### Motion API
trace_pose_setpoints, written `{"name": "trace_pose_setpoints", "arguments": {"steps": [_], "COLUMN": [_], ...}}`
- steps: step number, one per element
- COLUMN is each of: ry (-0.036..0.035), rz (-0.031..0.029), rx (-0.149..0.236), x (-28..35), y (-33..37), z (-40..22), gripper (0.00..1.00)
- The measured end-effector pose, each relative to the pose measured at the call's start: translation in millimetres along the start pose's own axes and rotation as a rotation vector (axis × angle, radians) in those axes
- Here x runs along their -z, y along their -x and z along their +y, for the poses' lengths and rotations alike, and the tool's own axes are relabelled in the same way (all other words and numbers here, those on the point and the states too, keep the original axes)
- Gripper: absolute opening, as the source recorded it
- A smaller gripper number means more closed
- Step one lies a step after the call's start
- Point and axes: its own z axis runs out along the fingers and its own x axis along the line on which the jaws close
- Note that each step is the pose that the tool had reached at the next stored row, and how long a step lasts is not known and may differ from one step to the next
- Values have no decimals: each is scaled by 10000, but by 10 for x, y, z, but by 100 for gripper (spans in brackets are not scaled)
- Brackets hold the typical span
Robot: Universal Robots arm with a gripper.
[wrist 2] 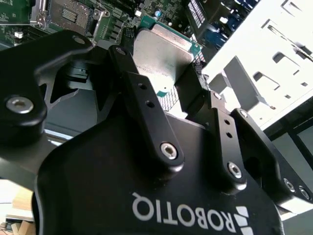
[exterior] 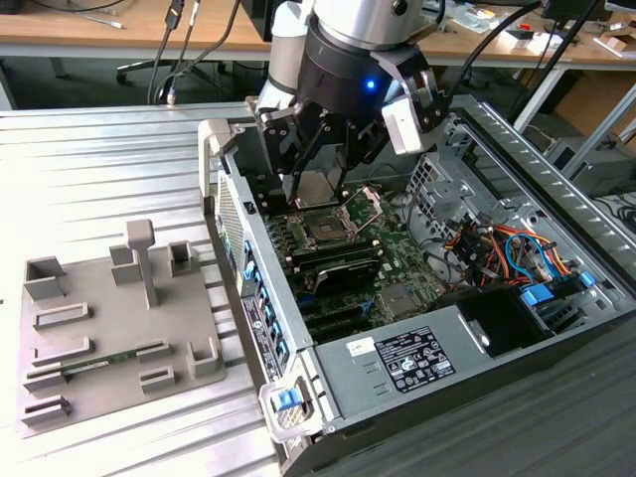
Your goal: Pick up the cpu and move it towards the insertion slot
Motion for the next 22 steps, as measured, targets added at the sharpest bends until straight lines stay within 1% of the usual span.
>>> {"name": "trace_pose_setpoints", "arguments": {"steps": [11, 12, 22], "ry": [0, 0, 0], "rz": [0, 0, 0], "rx": [0, 0, 0], "x": [-1, -1, -1], "y": [130, 150, 246], "z": [-3, -3, -5], "gripper": [55, 55, 55]}}
